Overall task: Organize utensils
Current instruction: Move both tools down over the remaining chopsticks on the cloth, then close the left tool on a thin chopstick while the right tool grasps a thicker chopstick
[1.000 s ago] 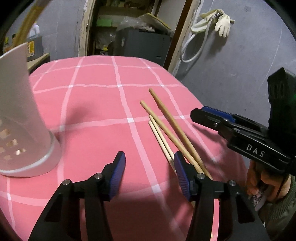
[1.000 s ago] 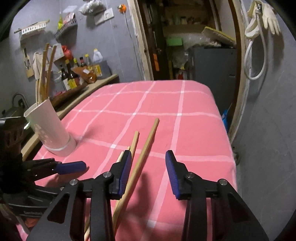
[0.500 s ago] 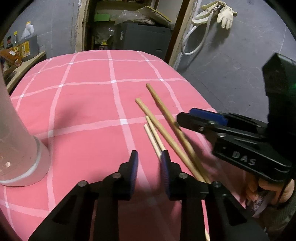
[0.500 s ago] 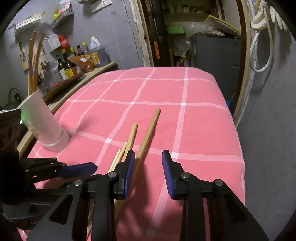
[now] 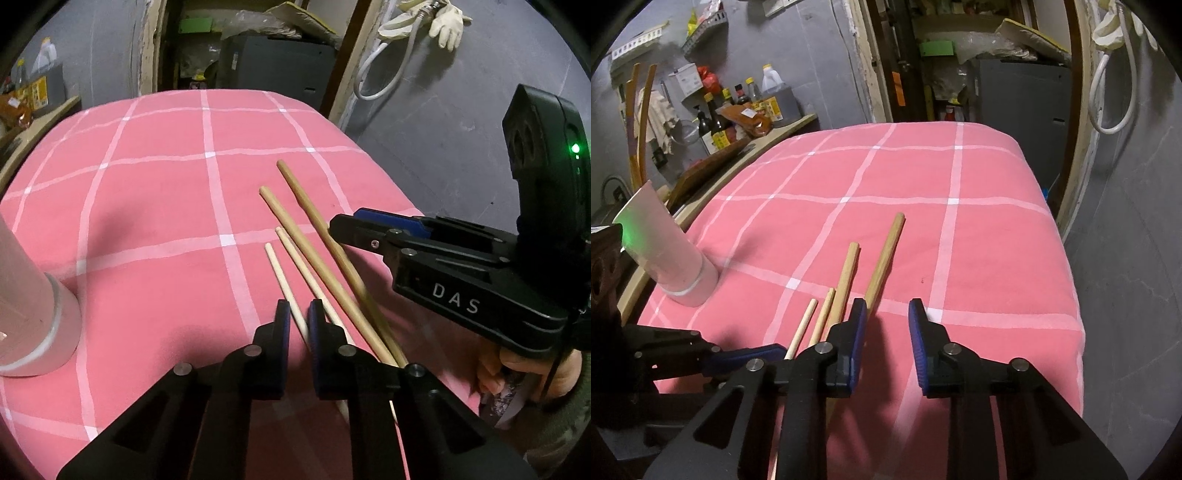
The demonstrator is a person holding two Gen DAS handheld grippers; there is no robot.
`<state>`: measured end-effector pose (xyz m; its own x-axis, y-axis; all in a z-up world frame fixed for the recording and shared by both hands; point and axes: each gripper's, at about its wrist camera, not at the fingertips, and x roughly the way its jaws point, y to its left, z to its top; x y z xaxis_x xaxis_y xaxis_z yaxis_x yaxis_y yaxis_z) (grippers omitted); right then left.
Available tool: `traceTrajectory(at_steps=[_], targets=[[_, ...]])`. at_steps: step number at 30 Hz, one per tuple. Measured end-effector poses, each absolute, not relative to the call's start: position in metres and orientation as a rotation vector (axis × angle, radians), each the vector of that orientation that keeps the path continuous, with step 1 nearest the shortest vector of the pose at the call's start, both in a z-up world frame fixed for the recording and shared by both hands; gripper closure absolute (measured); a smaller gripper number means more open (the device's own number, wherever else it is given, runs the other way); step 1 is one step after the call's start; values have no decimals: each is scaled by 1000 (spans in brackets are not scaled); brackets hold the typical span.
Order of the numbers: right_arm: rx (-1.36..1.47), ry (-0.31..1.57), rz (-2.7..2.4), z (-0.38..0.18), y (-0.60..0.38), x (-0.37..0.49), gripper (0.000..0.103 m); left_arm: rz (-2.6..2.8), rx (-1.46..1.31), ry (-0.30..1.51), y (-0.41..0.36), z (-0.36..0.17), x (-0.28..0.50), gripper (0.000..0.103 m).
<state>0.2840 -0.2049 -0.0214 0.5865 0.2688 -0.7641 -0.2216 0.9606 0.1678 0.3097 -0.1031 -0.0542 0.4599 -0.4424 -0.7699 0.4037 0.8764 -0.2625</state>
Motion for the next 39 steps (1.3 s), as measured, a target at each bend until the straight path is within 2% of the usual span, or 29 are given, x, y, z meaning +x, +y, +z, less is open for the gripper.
traceTrajectory(at_steps=[19, 21, 22, 25, 34, 39], targets=[[75, 1026, 279, -30, -191, 313, 85, -548, -100, 1003, -96, -53, 316, 97], [80, 1038, 268, -29, -191, 316, 88, -550, -108, 1005, -94, -52, 316, 97], [84, 1043, 262, -29, -192, 316, 94, -550, -112, 1005, -94, -52, 316, 97], [150, 1042, 257, -27, -198, 311, 97, -543, -120, 1000, -90, -50, 316, 100], [254, 853, 277, 2, -210, 261, 97, -520, -124, 896, -79, -31, 291, 101], [281, 680, 307, 25, -207, 229, 97, -502, -148, 721, -64, -7, 261, 101]])
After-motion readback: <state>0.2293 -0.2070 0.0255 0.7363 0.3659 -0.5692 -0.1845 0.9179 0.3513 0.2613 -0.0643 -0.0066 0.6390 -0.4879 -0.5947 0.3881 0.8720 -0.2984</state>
